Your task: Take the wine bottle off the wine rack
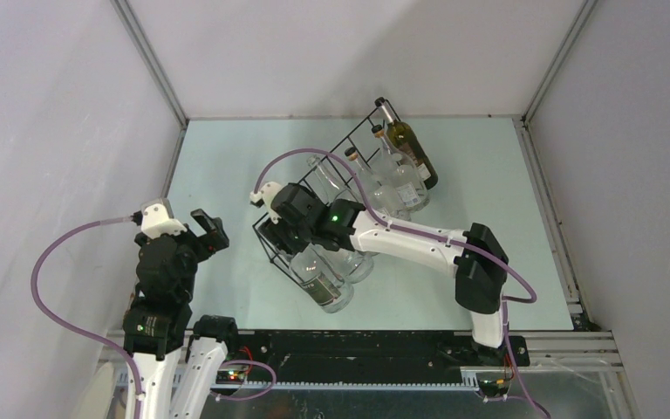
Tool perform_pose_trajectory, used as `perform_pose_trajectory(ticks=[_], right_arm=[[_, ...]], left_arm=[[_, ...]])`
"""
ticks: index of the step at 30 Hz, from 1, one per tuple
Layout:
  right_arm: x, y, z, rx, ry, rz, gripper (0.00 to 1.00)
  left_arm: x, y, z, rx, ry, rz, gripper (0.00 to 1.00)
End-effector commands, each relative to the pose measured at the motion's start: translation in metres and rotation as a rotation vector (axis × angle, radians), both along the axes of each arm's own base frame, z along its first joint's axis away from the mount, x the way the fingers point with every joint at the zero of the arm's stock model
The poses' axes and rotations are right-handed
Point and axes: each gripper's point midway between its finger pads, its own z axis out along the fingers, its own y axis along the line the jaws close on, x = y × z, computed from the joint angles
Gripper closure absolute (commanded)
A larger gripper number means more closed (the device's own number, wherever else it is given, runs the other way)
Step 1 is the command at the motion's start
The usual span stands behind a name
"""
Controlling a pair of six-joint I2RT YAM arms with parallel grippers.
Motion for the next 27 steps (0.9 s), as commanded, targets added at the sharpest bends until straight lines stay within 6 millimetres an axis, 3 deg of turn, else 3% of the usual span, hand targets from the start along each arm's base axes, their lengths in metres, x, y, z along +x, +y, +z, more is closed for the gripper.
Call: perform_pose_trajectory(ticks=[1, 8, 14, 24, 27], right_arm=[[0.01, 0.008, 0.022, 0.049, -0.048, -0.008, 0.45], [0.008, 0.006, 0.038, 0.077, -0.063, 0.003, 0.69], [0.0, 0.001, 0.057, 0.101, -0.091, 0.023, 0.99], [-0.022, -0.02, 0.092, 0.216, -0.119, 0.025, 1.0], [-0.025, -0.028, 0.091, 0.226, -0.141, 0.016, 1.0]], left_arm=[[0.003, 0.003, 0.002, 0.029, 0.0, 0.005, 0.02], [0.002, 0.004, 0.002, 0.03, 0.0, 0.012, 0.02], [0.002, 0.006, 0.001, 0.031, 0.002, 0.018, 0.02], [0.003, 0.006, 0.0, 0.032, 0.004, 0.02, 0.02], [0.005, 0.005, -0.001, 0.031, 0.012, 0.014, 0.02]])
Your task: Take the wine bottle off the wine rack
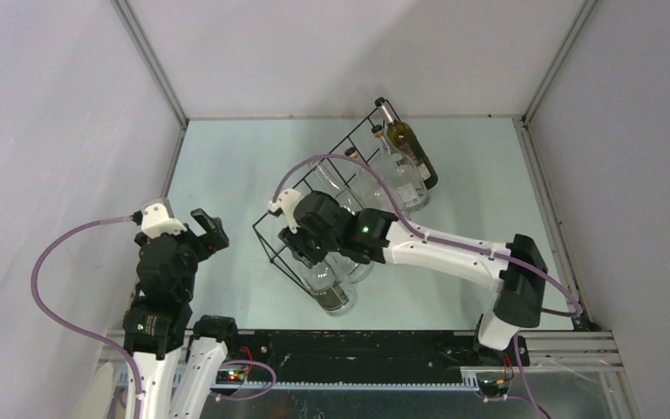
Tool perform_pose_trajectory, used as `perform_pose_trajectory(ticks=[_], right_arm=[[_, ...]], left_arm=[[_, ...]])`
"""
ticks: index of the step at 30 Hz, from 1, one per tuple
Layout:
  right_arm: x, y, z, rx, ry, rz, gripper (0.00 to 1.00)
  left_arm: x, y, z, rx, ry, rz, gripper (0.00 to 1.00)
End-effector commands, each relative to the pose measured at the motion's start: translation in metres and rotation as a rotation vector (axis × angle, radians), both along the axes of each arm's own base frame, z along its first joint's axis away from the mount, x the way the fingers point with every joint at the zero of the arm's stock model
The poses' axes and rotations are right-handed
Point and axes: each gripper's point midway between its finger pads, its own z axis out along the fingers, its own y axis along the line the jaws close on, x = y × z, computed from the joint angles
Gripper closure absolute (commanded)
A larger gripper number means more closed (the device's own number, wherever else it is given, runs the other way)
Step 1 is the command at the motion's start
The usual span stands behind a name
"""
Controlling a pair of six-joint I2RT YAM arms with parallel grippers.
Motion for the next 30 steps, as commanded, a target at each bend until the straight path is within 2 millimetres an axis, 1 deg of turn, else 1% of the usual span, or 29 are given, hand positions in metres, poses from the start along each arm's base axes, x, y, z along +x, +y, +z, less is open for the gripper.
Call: perform_pose_trajectory(ticks=[1, 2, 3, 4, 5, 6, 7, 11, 12, 13, 14, 15, 18, 19, 20, 24, 25, 26, 27, 28, 29, 30], right_arm=[[0.003, 0.005, 0.068, 0.209, -0.124, -0.023, 1.0], [0.003, 0.002, 0.064, 0.2, -0.133, -0.033, 1.0], [-0.001, 0.001, 0.068, 0.207, -0.146, -0.029, 1.0], [0.0, -0.002, 0.064, 0.203, -0.162, -0.043, 1.0], [-0.004, -0.003, 0.07, 0.219, -0.177, -0.039, 1.0], [-0.004, -0.007, 0.071, 0.228, -0.194, -0.055, 1.0], [-0.006, -0.006, 0.074, 0.243, -0.204, -0.055, 1.0], [-0.009, -0.015, 0.074, 0.26, -0.223, -0.086, 1.0], [-0.01, -0.018, 0.078, 0.272, -0.229, -0.094, 1.0], [-0.011, -0.02, 0.077, 0.275, -0.232, -0.099, 1.0], [-0.012, -0.022, 0.082, 0.289, -0.233, -0.101, 1.0], [-0.013, -0.024, 0.079, 0.286, -0.234, -0.108, 1.0], [-0.018, -0.03, 0.085, 0.302, -0.237, -0.114, 1.0], [-0.018, -0.032, 0.083, 0.295, -0.238, -0.12, 1.0], [-0.021, -0.034, 0.086, 0.304, -0.238, -0.12, 1.0], [-0.028, -0.041, 0.087, 0.304, -0.231, -0.129, 1.0], [-0.03, -0.043, 0.089, 0.312, -0.232, -0.132, 1.0], [-0.03, -0.046, 0.087, 0.305, -0.234, -0.137, 1.0], [-0.032, -0.049, 0.091, 0.317, -0.234, -0.139, 1.0], [-0.033, -0.051, 0.09, 0.312, -0.235, -0.145, 1.0], [-0.035, -0.054, 0.093, 0.321, -0.236, -0.147, 1.0], [-0.035, -0.058, 0.091, 0.316, -0.239, -0.154, 1.0]], left_arm=[[0.005, 0.003, 0.0, 0.028, 0.011, 0.007, 0.02], [0.005, 0.003, -0.001, 0.028, 0.014, 0.007, 0.02], [0.006, 0.003, -0.001, 0.028, 0.014, 0.005, 0.02], [0.006, 0.003, -0.001, 0.027, 0.015, 0.005, 0.02], [0.006, 0.003, -0.001, 0.028, 0.016, 0.003, 0.02], [0.006, 0.002, -0.001, 0.028, 0.015, 0.0, 0.02], [0.006, 0.002, -0.001, 0.027, 0.014, 0.0, 0.02], [0.007, 0.001, -0.002, 0.027, 0.017, -0.005, 0.02], [0.007, 0.001, -0.002, 0.026, 0.017, -0.006, 0.02], [0.007, 0.001, -0.002, 0.026, 0.019, -0.006, 0.02], [0.007, 0.0, -0.002, 0.026, 0.019, -0.009, 0.02], [0.008, 0.0, -0.002, 0.026, 0.02, -0.012, 0.02], [0.009, -0.001, -0.002, 0.025, 0.023, -0.015, 0.02], [0.009, -0.001, -0.002, 0.024, 0.021, -0.016, 0.02], [0.009, -0.001, -0.002, 0.024, 0.022, -0.018, 0.02], [0.01, -0.002, 0.0, 0.022, 0.017, -0.023, 0.02], [0.01, -0.003, 0.0, 0.021, 0.016, -0.026, 0.02], [0.011, -0.003, 0.001, 0.02, 0.014, -0.028, 0.02], [0.011, -0.003, 0.001, 0.019, 0.013, -0.028, 0.02], [0.011, -0.004, 0.001, 0.018, 0.012, -0.028, 0.02], [0.011, -0.004, 0.001, 0.017, 0.012, -0.029, 0.02], [0.012, -0.004, 0.001, 0.017, 0.011, -0.03, 0.02]])
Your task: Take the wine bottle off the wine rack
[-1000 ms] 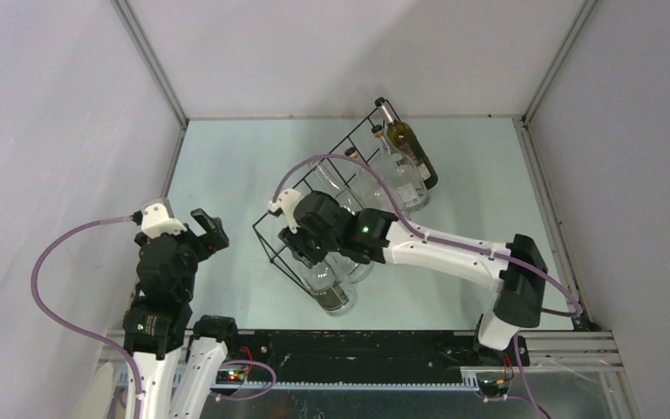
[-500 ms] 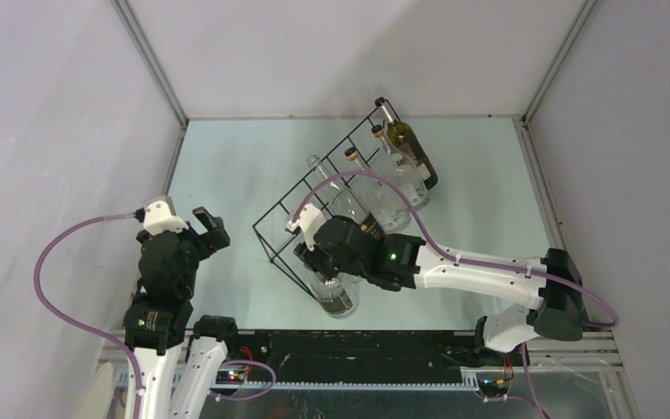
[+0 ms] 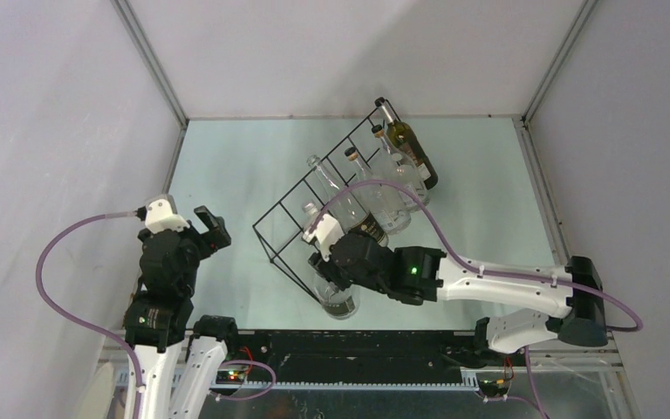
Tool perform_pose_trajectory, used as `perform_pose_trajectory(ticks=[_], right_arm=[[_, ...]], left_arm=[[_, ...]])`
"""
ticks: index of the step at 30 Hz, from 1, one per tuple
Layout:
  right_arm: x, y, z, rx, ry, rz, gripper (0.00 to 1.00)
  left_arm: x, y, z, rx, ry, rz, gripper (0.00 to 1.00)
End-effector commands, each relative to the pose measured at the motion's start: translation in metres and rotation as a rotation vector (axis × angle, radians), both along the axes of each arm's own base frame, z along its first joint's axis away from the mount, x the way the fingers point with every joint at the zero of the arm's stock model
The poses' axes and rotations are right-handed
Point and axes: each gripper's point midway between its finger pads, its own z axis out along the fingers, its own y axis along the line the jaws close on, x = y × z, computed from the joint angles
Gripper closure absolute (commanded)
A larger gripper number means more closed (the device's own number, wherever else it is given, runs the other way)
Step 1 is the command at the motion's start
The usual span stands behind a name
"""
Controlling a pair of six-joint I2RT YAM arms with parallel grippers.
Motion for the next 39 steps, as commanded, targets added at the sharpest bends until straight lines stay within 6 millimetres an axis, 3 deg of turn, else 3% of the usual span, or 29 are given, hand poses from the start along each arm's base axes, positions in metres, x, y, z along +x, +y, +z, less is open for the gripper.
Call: perform_pose_trajectory(ticks=[1, 14, 21, 28, 39], right_arm=[[0.009, -0.006, 0.077, 0.235, -0.096, -0.077, 1.0], [-0.009, -0.039, 0.081, 0.26, -0.08, -0.102, 1.0], [-0.011, -0.06, 0.077, 0.263, -0.062, -0.137, 1.0], [0.008, -0.109, 0.077, 0.282, -0.041, -0.289, 1.0], [0.06, -0.205, 0.08, 0.306, -0.034, -0.618, 1.0]], left_arm=[[0.006, -0.002, 0.009, 0.015, -0.028, -0.019, 0.02], [0.01, -0.009, 0.009, 0.005, -0.028, -0.059, 0.02], [0.008, -0.024, 0.04, -0.016, -0.109, -0.145, 0.02], [0.009, -0.049, 0.06, -0.053, -0.127, -0.249, 0.02], [0.018, -0.107, 0.042, -0.087, -0.047, -0.349, 0.06]])
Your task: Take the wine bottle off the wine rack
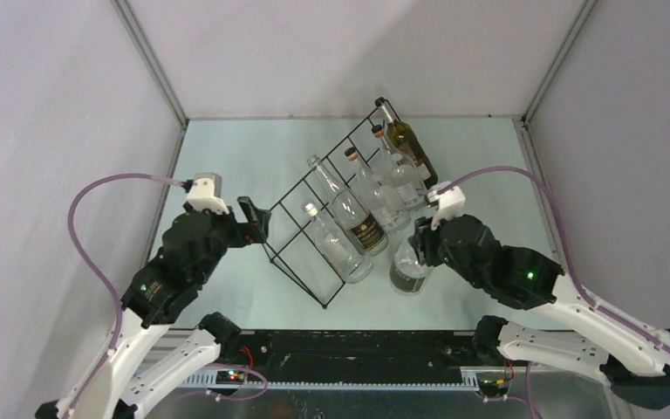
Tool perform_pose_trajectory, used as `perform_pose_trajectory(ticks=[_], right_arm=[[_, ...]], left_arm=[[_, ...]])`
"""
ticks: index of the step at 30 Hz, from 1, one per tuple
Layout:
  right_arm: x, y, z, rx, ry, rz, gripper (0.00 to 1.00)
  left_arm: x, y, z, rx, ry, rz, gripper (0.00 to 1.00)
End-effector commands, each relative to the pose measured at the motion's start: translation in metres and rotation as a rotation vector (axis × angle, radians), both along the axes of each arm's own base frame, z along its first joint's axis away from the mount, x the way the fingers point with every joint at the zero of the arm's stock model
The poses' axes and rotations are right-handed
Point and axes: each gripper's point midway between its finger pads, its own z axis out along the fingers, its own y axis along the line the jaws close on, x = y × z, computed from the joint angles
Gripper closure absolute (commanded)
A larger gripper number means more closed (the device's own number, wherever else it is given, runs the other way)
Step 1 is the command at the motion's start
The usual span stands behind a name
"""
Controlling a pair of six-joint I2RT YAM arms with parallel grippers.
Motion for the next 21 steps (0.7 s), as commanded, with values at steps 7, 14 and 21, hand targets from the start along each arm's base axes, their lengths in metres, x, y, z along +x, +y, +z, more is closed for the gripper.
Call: perform_pose_trajectory(ticks=[7, 14, 21], right_arm=[[0.066, -0.071, 0.045, 0.187, -0.081, -0.323, 1.0], [0.109, -0.123, 0.046, 0.157, -0.125, -0.495, 1.0], [0.141, -0.174, 0.051, 0.115, -0.189, -0.655, 1.0]], left_arm=[[0.003, -0.02, 0.007, -0.06, -0.021, 0.01, 0.05], [0.0, -0.025, 0.005, -0.054, -0.014, -0.032, 0.05], [0.0, -0.027, 0.002, -0.029, -0.004, -0.049, 0.04]])
